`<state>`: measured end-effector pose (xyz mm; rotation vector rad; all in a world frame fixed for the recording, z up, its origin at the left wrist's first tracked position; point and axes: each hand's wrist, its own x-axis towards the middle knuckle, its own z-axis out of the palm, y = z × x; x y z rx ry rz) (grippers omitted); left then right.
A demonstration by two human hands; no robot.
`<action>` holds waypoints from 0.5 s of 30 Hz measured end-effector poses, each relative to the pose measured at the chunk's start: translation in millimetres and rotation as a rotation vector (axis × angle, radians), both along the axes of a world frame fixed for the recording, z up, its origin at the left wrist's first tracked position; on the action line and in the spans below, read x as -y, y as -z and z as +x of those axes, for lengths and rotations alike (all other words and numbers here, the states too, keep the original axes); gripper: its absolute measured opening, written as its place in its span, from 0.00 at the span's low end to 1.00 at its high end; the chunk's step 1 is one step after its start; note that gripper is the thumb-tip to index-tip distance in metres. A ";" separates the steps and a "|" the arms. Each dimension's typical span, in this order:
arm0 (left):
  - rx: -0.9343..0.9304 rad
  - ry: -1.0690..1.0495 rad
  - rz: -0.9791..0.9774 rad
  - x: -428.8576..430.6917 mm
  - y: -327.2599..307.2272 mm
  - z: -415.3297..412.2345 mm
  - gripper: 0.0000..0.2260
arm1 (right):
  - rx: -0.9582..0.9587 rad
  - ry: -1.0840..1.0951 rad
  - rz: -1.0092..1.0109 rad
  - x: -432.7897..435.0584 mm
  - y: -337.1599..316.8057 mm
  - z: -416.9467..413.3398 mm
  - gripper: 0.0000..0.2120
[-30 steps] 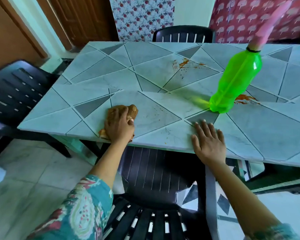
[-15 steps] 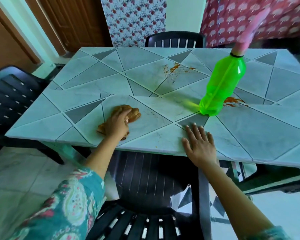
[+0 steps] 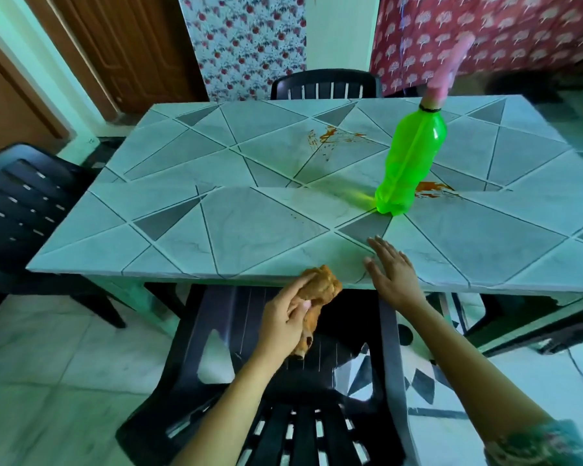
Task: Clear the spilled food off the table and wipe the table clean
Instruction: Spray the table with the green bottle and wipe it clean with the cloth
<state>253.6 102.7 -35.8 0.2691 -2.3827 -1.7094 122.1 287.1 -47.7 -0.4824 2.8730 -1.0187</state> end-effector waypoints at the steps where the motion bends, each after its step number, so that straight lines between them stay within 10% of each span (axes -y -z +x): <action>1: 0.026 -0.071 0.174 -0.5 -5.1 3.7 0.19 | -0.008 0.000 -0.019 -2.3 -2.7 3.4 0.31; 7: -0.011 -0.279 1.002 -0.4 -26.1 1.1 0.21 | -0.051 -0.048 -0.086 -20.4 -20.0 17.1 0.30; 10: -0.042 -0.261 1.128 -17.9 -34.8 -8.4 0.39 | -0.104 -0.084 -0.111 -41.7 -31.9 7.7 0.30; 15: -0.091 -0.359 1.175 -67.4 -60.2 -33.7 0.22 | -0.216 -0.090 -0.218 -80.6 -69.5 -21.4 0.29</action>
